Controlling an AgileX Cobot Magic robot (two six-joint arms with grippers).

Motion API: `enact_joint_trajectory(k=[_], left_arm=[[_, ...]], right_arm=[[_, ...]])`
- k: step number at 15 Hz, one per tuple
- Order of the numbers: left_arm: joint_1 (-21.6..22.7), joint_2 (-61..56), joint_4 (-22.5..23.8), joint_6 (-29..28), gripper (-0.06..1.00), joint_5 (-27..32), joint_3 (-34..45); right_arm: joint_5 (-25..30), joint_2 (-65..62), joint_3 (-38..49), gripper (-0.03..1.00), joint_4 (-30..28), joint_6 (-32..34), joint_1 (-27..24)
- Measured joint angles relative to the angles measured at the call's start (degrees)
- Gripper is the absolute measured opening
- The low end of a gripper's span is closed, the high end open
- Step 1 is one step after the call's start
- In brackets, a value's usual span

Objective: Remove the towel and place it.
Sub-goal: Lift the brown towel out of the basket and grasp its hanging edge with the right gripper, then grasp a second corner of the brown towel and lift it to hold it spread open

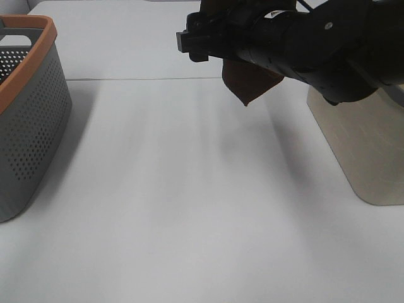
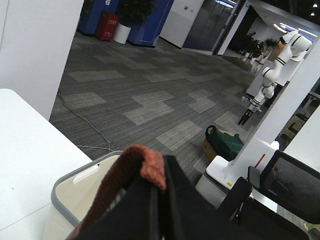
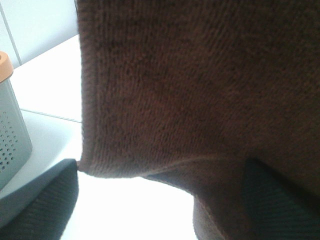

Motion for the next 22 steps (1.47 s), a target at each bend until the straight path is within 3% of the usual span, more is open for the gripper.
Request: enact_joint_trajectory(k=[3,8,9,10,11,13,15,19,22], left_arm=[[0.0,0.0,-0.7,0.0,0.00,0.4,0.0],[0.0,-0.2,-0.6,0.0,0.00,0.5,0.0],[0.0,-0.2,-0.4,0.0,0.00,0.1,0.0],[0.0,-0.2,-0.2,0.3,0.00,-0.7,0.0],[0.0,-0.2,0.1,1.3,0.00,-1.9,0.0],[0.0,-0.2,0.5,4.0,0.00,-4.6,0.0],[0.0,-0.2,0.6,4.8,0.00,-6.0,0.0],[-1.4,-0.2,0.6,4.9,0.00,-6.2,0.0],[-1.6,-0.2,1.5,5.6,0.00,-6.2,0.0]], right_arm=[[-0.9,0.6,0.0,0.70,2.8,-0.1,0.0],[-1.7,0.6,0.0,0.38,3.8,-1.4,0.0],[-1.0,0.6,0.0,0.36,3.8,-1.4,0.0],[0.4,0.6,0.0,0.39,3.8,-1.4,0.0],[2.4,0.6,0.0,0.48,3.8,-1.4,0.0],[5.8,0.6,0.0,0.73,4.0,-1.4,0.0],[6.4,0.6,0.0,0.83,5.4,-1.3,0.0],[3.3,0.6,0.0,0.84,9.5,0.0,0.0],[2.8,0.6,0.0,0.73,10.3,0.0,0.0]])
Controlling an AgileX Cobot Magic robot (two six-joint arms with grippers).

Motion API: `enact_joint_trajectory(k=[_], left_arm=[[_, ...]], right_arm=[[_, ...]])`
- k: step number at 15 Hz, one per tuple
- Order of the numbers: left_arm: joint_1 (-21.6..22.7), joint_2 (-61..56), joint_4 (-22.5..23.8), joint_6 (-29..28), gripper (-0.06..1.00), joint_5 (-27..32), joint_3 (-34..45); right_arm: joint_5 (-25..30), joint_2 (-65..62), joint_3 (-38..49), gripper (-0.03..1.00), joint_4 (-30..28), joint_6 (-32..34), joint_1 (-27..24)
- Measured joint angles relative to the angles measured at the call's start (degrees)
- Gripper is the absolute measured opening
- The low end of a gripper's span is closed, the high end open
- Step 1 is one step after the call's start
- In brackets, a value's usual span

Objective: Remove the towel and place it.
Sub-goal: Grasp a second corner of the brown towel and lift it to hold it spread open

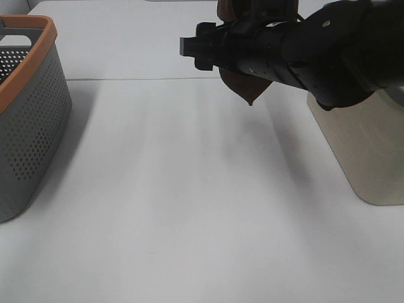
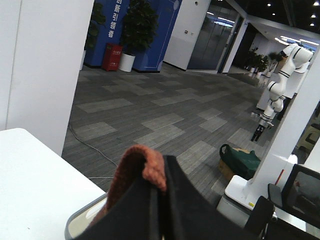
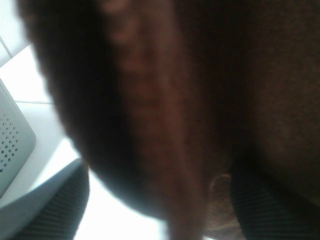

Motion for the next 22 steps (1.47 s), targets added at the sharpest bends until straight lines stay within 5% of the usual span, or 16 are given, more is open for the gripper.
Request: enact_joint_trajectory(k=[6,10,16,19,22], left_arm=[[0.0,0.0,7.0,0.5,0.00,0.0,0.0],[0.0,0.0,7.6,0.5,0.00,0.0,0.0],[3.7,0.0,10.0,-1.2,0.00,1.0,0.0],[9.5,0.0,11.7,-5.9,0.00,9.1,0.0],[13.9,0.0,13.1,-6.7,0.00,21.4,0.0]], right_arm=[[0.5,-1.5,0.0,0.55,3.4,-3.9,0.0],[0.6,-5.1,0.0,0.03,11.0,-16.0,0.0],[3.7,-6.4,0.0,0.00,25.8,-37.7,0.0],[4.1,-10.5,0.0,0.00,36.9,-51.2,0.0],[7.6,-12.4,0.0,0.00,40.4,-63.9,0.0]])
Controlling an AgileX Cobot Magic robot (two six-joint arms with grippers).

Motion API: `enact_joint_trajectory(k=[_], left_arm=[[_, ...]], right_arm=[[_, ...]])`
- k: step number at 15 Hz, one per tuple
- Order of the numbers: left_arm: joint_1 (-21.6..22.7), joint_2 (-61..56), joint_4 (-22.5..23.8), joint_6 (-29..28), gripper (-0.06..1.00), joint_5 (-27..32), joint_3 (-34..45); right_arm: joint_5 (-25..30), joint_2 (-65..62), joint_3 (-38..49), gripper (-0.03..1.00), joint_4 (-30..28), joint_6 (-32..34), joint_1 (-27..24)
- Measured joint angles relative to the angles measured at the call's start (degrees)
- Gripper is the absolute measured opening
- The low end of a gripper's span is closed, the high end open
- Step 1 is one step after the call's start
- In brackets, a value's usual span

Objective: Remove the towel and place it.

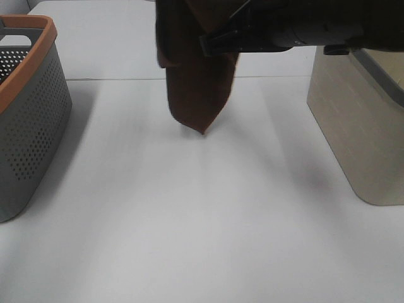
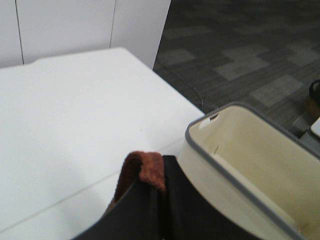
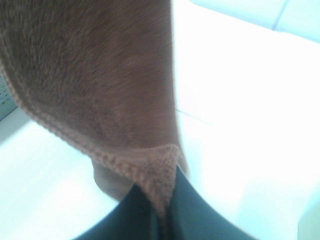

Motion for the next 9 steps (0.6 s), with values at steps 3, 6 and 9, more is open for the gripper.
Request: enact_joint_trajectory(k=[3,6,9], left_arm=[[1.0,0.0,6.9,0.0,0.00,11.3,0.0],[1.0,0.0,14.9,-1.4,0.00,18.2,0.0],[1.0,0.7,23.0,-1.7,0.00,19.2,0.0]], right_arm=[[1.4,0.0,-0.1,0.00,0.1,-2.2,0.0],[1.1,0.2,-2.1,0.00,0.2,-6.5,-1.5],[1.0,2.8,-5.8,0.00,0.3,-17.9,-6.2]])
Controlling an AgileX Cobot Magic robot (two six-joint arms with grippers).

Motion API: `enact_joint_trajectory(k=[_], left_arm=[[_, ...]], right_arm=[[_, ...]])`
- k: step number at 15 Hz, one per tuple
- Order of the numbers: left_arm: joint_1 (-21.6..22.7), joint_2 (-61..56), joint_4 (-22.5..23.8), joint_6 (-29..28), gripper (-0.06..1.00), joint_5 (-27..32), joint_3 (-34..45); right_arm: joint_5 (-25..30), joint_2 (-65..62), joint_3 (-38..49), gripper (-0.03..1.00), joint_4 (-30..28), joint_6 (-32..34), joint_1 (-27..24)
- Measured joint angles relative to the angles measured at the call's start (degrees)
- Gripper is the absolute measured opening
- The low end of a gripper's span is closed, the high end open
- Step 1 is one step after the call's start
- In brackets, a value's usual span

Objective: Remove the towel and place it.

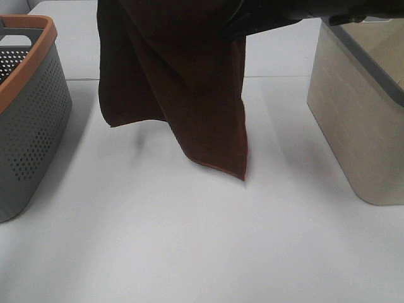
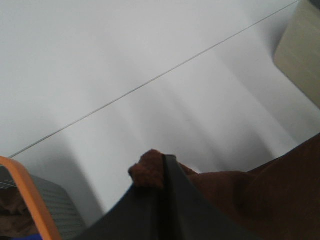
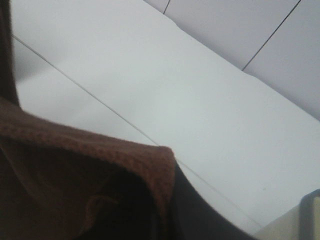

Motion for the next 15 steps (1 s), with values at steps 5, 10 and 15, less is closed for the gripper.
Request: enact_joint_trajectory(k=[5,10,15], left_arm=[[0.0,5.8,3.9,-1.1,0.00,-5.0,0.0],[0.0,7.3,4.0,-4.5,0.00,-5.0,0.0],[0.0,7.3,5.7,-2.5,0.00,-4.8,0.0]], right_arm=[[5.0,6.1,-8.7,0.00,-0.1,4.1,-6.6],[30.0,7.4,-9.1,0.00,-1.9,29.0,-6.6],[45.1,7.4,-9.2,0.00,-54.8,72.0,-6.5]])
